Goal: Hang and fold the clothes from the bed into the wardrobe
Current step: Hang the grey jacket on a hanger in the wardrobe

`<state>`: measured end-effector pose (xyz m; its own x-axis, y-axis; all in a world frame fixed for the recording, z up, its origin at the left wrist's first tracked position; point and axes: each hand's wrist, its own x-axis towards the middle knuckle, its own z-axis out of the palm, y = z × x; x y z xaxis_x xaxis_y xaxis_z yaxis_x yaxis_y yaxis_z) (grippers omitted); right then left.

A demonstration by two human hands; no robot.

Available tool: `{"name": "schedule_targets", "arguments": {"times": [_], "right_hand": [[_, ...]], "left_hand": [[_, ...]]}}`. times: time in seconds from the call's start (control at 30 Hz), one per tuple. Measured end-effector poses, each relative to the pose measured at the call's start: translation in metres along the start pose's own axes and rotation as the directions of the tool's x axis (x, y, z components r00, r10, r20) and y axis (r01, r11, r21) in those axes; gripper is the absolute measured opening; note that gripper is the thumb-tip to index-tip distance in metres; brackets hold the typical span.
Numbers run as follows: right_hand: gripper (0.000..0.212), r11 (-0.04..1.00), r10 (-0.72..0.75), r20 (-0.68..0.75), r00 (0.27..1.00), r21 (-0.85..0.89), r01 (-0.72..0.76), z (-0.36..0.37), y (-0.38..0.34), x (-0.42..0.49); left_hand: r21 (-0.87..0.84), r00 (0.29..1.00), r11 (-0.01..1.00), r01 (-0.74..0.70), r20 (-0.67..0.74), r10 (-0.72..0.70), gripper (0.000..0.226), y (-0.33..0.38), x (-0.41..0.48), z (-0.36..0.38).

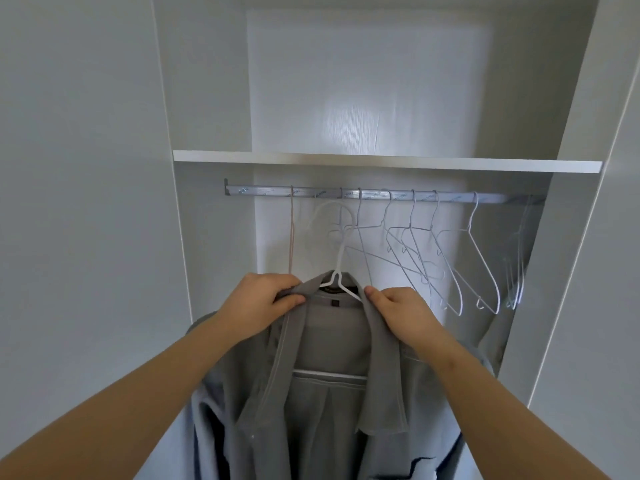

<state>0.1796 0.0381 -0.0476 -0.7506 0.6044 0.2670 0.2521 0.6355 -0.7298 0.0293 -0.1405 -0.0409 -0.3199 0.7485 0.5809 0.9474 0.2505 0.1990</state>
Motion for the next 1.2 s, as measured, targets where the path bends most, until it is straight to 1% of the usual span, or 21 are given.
{"name": "schedule_targets", "arguments": {"times": [0.1,0.17,0.2,0.27,0.33,0.4,0.47,0.57,0.7,0.9,1.0,1.1,1.2], "right_hand": [[0.047,0.997,0.071,0.034,0.997,0.035,-0.072,0.002,0.002,-0.002],[0.037,0.982,0.123,0.105,0.987,0.130,-0.136,0.003,0.001,-0.003],[0.033,0.968,0.152,0.163,0.975,0.173,-0.180,0.003,-0.001,-0.004],[0.024,0.930,0.198,0.317,0.927,0.237,-0.280,0.005,-0.007,-0.006],[0.016,0.904,0.192,0.444,0.876,0.268,-0.334,0.013,-0.014,-0.005],[0.015,0.878,0.173,0.497,0.851,0.313,-0.362,0.025,-0.021,-0.001],[0.018,0.835,0.159,0.526,0.836,0.381,-0.398,0.040,-0.028,0.007],[0.024,0.767,0.163,0.540,0.826,0.457,-0.451,0.067,-0.039,0.025],[0.026,0.744,0.122,0.542,0.832,0.504,-0.438,0.102,-0.058,0.062],[0.033,0.691,0.084,0.480,0.873,0.603,-0.398,0.156,-0.108,0.145],[0.030,0.645,0.097,0.445,0.890,0.653,-0.397,0.174,-0.131,0.186],[0.029,0.565,0.135,0.428,0.894,0.708,-0.424,0.186,-0.143,0.224],[0.027,0.563,0.199,0.407,0.892,0.697,-0.444,0.203,-0.150,0.257]], "left_hand": [[0.041,0.995,0.995,0.092,0.018,-0.093,0.023,-0.003,0.000,0.007],[-0.011,0.979,0.980,0.201,-0.033,-0.201,0.028,-0.005,-0.001,0.011],[-0.060,0.961,0.963,0.264,-0.068,-0.268,0.028,-0.007,-0.001,0.014],[-0.194,0.901,0.899,0.393,-0.114,-0.418,0.022,-0.009,-0.002,0.017],[-0.324,0.821,0.801,0.504,-0.110,-0.561,0.017,-0.011,-0.002,0.018],[-0.417,0.754,0.710,0.567,-0.084,-0.651,0.015,-0.016,-0.004,0.019],[-0.467,0.701,0.649,0.600,-0.084,-0.709,0.015,-0.023,-0.006,0.019],[-0.480,0.642,0.591,0.649,-0.072,-0.763,0.015,-0.042,-0.006,0.016],[-0.491,0.592,0.536,0.686,-0.050,-0.804,0.017,-0.081,0.009,0.006],[-0.539,0.611,0.551,0.637,-0.082,-0.787,0.014,-0.154,0.063,-0.013],[-0.600,0.602,0.510,0.617,-0.057,-0.796,0.015,-0.183,0.087,-0.016],[-0.647,0.597,0.470,0.600,-0.028,-0.802,0.019,-0.207,0.107,-0.011],[-0.731,0.583,0.399,0.554,-0.001,-0.812,0.024,-0.232,0.123,0.001]]}}
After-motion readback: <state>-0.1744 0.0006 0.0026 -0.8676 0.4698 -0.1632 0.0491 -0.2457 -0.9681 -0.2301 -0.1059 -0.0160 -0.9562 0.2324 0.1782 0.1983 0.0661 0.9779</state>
